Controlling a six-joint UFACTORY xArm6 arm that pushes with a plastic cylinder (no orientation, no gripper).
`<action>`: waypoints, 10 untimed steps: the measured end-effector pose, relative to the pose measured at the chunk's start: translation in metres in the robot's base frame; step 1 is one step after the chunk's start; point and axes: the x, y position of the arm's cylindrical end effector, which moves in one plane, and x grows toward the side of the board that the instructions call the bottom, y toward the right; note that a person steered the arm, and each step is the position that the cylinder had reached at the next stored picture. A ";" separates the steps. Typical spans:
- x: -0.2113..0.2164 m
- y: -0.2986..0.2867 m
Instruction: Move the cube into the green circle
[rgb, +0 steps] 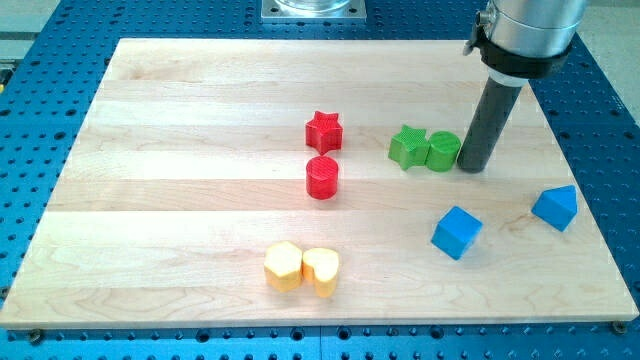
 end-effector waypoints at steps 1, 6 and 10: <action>0.009 0.001; 0.141 -0.004; 0.107 -0.046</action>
